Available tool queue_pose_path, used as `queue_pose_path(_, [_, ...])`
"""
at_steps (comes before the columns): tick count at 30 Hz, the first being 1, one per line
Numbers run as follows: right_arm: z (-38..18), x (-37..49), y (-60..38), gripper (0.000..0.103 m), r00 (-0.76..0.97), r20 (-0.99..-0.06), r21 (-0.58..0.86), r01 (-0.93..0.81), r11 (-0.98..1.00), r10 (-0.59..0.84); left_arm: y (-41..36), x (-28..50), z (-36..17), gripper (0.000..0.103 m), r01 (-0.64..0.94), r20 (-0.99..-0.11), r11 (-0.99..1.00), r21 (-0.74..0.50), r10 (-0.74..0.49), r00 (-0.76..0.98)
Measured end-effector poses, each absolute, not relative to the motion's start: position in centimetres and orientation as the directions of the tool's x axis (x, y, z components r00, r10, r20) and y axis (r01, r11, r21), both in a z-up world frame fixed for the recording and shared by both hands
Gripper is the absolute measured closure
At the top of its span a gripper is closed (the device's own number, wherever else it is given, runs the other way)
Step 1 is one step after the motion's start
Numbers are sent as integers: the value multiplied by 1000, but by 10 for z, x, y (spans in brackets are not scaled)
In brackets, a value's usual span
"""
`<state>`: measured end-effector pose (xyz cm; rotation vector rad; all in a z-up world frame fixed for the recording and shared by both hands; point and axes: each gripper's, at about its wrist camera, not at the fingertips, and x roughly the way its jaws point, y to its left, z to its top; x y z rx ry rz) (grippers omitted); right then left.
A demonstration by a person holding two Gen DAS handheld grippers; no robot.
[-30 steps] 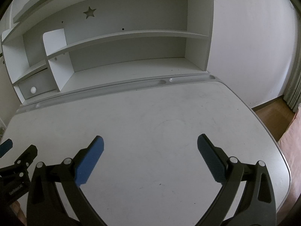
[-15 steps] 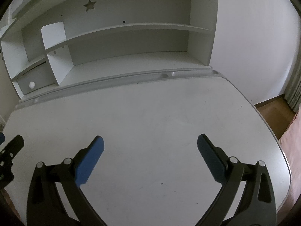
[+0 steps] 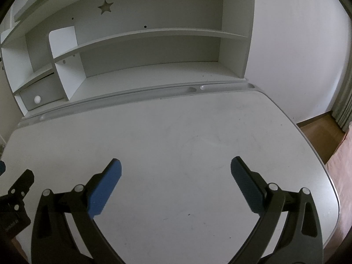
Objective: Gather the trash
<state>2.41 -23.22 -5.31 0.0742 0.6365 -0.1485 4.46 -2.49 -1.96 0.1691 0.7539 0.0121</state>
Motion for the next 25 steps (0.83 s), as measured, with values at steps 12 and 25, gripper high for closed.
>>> queue_pose_path(12, [-54, 26, -234, 7, 787, -603, 5, 163, 987, -127, -20, 52, -25, 7, 76, -701, 991, 112, 25, 713])
queue_pose_path(25, [-75, 40, -239, 7, 673, -719, -96, 154, 983, -176, -11, 75, -51, 7, 100, -782, 991, 90, 8, 624])
